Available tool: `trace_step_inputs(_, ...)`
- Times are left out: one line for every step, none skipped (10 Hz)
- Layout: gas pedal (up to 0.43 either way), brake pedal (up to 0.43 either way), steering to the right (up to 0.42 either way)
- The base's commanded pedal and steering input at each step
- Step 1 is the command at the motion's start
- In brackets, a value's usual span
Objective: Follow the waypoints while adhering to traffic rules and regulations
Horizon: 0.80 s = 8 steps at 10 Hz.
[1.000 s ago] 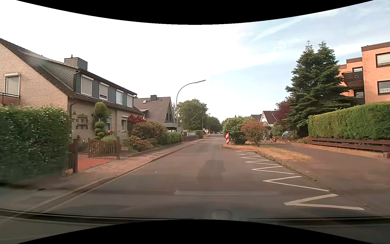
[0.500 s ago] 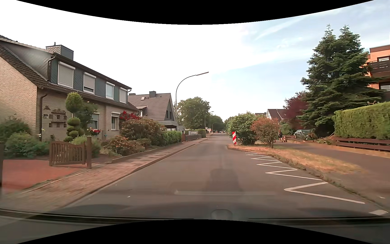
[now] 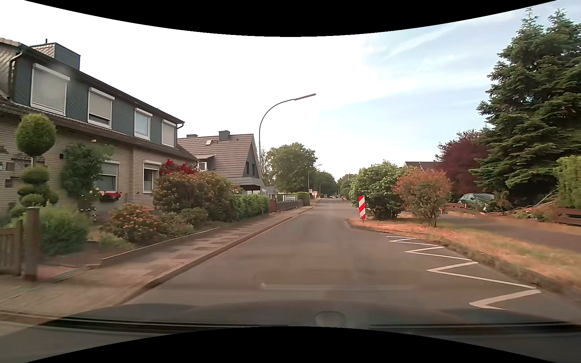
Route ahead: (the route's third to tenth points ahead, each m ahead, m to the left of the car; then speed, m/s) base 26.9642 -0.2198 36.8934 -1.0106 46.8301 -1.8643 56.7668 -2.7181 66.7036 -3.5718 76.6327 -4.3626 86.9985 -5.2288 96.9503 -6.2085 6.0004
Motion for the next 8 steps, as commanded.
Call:
trace_step_inputs(0.13,0.0,-0.01)
trace_step_inputs(0.13,0.0,-0.006)
trace_step_inputs(0.13,0.0,-0.001)
trace_step_inputs(0.13,0.0,0.001)
trace_step_inputs(0.13,0.0,0.005)
trace_step_inputs(0.13,0.0,0.009)
trace_step_inputs(0.13,0.0,0.012)
trace_step_inputs(0.13,0.0,0.014)
